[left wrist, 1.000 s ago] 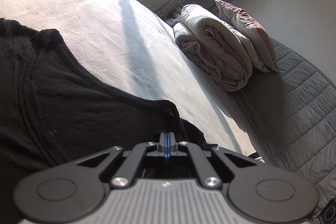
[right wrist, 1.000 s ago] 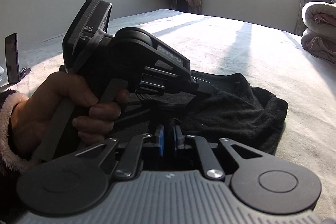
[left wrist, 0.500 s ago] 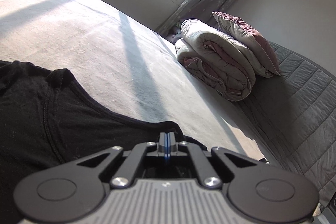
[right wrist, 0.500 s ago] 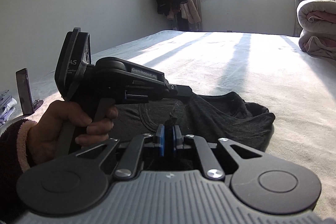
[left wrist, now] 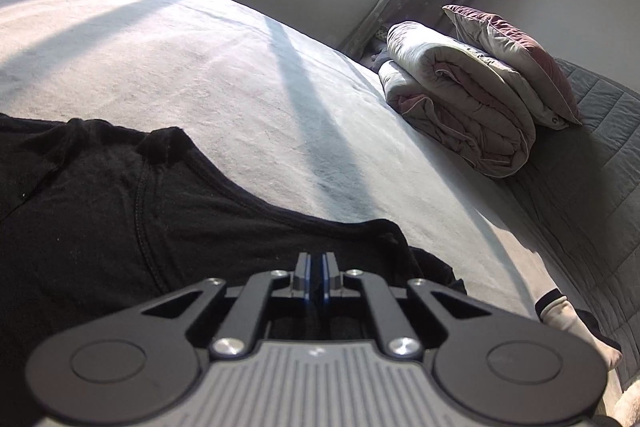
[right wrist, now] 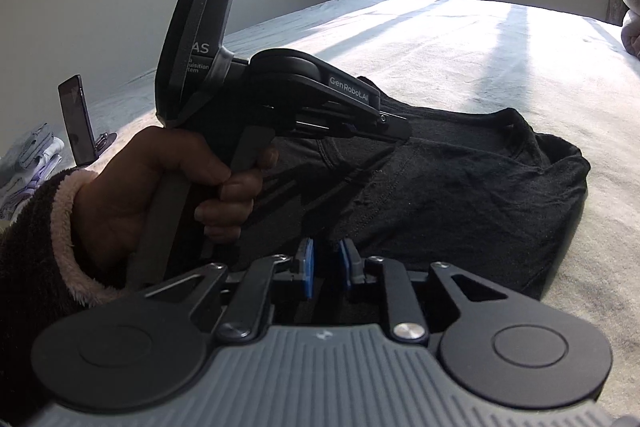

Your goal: Fold clothes

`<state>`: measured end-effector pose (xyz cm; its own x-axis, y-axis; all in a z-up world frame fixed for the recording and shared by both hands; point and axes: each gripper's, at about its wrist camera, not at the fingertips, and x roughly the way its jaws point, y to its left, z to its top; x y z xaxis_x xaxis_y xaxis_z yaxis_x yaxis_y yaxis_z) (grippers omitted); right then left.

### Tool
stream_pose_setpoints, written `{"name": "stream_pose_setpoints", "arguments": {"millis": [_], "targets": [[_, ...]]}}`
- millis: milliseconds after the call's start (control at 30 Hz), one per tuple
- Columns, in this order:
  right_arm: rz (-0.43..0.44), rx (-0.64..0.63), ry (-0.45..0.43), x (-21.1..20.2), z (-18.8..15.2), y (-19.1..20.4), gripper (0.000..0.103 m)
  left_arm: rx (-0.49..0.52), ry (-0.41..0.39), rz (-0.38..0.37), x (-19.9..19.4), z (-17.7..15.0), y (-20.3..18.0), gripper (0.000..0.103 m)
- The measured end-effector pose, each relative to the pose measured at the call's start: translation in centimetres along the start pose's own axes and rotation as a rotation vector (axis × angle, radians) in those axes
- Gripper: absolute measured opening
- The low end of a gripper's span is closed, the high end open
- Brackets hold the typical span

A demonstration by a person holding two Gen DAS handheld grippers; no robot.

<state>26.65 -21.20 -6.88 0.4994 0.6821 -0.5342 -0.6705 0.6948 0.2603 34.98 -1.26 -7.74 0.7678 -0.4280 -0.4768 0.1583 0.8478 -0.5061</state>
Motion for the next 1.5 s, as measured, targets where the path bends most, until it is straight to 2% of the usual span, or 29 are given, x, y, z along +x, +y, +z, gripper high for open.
{"name": "stream_pose_setpoints", "arguments": {"millis": [100, 167, 233, 300, 400, 433, 467, 533, 600, 633, 667, 733, 800, 1000, 1200, 1300, 1333, 1433, 1500], "targets": [[0.013, 0.057, -0.068, -1.0, 0.3, -0.7, 0.021, -0.023, -0.029, -0.075, -0.9, 0.3, 0.0, 0.004], [-0.007, 0.073, -0.068, -0.6, 0.3, -0.9, 0.021, -0.033, -0.003, -0.107, -0.5, 0.2, 0.0, 0.004], [-0.035, 0.076, -0.017, 0.7, 0.0, -0.8, 0.021, -0.035, 0.025, -0.118, 0.1, 0.0, -0.2, 0.004], [-0.048, 0.064, 0.042, 2.0, -0.3, -0.5, 0.021, -0.030, 0.028, -0.084, 0.1, 0.0, -0.3, 0.004], [-0.036, 0.047, 0.043, 1.9, -0.1, -0.3, 0.021, -0.021, 0.031, -0.033, 0.1, 0.0, -0.4, 0.004], [-0.023, 0.061, 0.033, 1.6, 0.0, -0.6, 0.021, -0.019, 0.033, -0.016, 0.1, 0.0, -0.4, 0.009], [-0.015, 0.077, 0.024, 1.4, 0.0, -0.8, 0.021, -0.016, 0.034, 0.000, 0.1, 0.0, -0.4, 0.021], [-0.014, 0.112, 0.009, 1.0, 0.2, -1.3, 0.021, -0.023, 0.012, 0.027, -0.5, 0.3, -0.2, 0.037], [-0.021, 0.122, -0.003, 0.6, 0.2, -1.6, 0.021, -0.041, -0.011, 0.052, -1.7, 1.0, 0.3, 0.039], [-0.025, 0.125, -0.010, 0.4, 0.3, -1.6, 0.025, -0.045, -0.003, 0.071, -2.3, 1.6, 0.7, 0.040], [-0.029, 0.127, -0.017, 0.2, 0.3, -1.7, 0.034, -0.043, 0.003, 0.091, -2.9, 2.0, 1.0, 0.043], [-0.032, 0.140, -0.036, -0.2, 0.4, -1.8, 0.047, -0.029, -0.007, 0.169, -4.7, 3.0, 2.3, 0.049], [-0.028, 0.146, -0.043, -0.6, 0.3, -1.8, 0.047, -0.032, -0.030, 0.252, -6.9, 3.9, 4.1, 0.055], [-0.031, 0.150, -0.048, -0.2, 0.8, -1.5, 0.047, -0.099, -0.069, 0.434, -13.0, 5.7, 9.7, 0.058], [-0.110, 0.114, -0.018, 0.4, 1.5, -0.7, 0.049, -0.266, -0.106, 0.536, -16.7, 5.5, 13.9, 0.063], [-0.153, 0.123, -0.005, 0.6, 3.0, -0.1, 0.050, -0.283, -0.086, 0.584, -16.9, 5.6, 16.1, 0.063], [-0.168, 0.125, -0.001, 0.6, 3.5, 0.1, 0.051, -0.292, -0.079, 0.597, -17.0, 5.6, 16.8, 0.063], [-0.206, 0.134, 0.006, 0.8, 5.0, 0.9, 0.052, -0.364, -0.055, 0.575, -17.0, 5.1, 19.0, 0.063], [-0.223, 0.148, -0.012, 1.6, 7.0, 1.7, 0.054, -0.395, -0.094, 0.551, -17.3, 4.5, 19.1, 0.062]]}}
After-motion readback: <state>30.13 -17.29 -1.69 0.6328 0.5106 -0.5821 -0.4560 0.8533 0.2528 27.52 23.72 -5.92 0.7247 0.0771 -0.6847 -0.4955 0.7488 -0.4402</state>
